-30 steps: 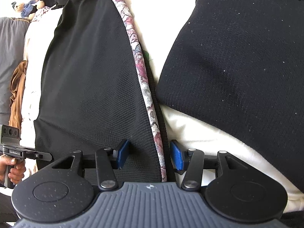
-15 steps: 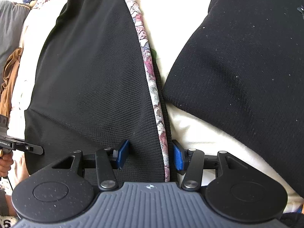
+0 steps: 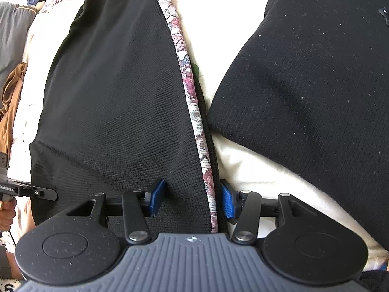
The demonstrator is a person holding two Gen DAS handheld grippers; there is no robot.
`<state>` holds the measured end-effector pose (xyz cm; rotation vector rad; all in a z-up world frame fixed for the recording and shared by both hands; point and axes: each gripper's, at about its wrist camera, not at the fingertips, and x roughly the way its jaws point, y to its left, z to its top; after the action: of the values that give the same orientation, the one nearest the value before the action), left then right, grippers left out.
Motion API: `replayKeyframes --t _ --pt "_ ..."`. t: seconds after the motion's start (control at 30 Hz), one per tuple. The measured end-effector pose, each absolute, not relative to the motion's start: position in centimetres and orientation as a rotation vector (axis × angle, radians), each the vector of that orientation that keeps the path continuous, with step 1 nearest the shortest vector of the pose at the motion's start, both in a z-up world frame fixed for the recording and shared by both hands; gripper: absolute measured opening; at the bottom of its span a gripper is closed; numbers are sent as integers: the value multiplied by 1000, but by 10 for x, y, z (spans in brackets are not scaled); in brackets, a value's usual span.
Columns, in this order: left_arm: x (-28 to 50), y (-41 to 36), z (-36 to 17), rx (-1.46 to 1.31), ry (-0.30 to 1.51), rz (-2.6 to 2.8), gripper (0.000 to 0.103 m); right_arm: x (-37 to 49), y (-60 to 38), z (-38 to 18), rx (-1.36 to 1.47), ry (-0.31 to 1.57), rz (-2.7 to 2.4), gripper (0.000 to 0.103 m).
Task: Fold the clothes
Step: 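Pinch the floral seam with the right gripper while the left gripper holds the leg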
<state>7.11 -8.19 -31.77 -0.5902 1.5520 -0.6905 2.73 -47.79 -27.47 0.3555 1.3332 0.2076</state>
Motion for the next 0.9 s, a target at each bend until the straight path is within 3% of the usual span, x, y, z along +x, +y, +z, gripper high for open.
replayKeyframes --t 0.23,0.37,0.47,0.53,0.6,0.9 --pt "70 -79 -318 -585 1572 -694 21 26 -483 -278 378 1347 202 53" --pt "69 -76 -313 -562 1573 -704 15 24 -487 -278 410 1349 186 51" --pt "67 -73 -305 -550 1557 -725 12 21 -490 -274 394 1339 189 39" --pt "65 -70 -299 -548 1538 -739 10 18 -493 -270 397 1329 192 25" --pt "64 -69 -291 -521 1525 -756 9 14 -493 -265 397 1316 193 19" --pt "67 -53 -258 -447 1485 -778 7 -6 -492 -245 433 1270 233 5"
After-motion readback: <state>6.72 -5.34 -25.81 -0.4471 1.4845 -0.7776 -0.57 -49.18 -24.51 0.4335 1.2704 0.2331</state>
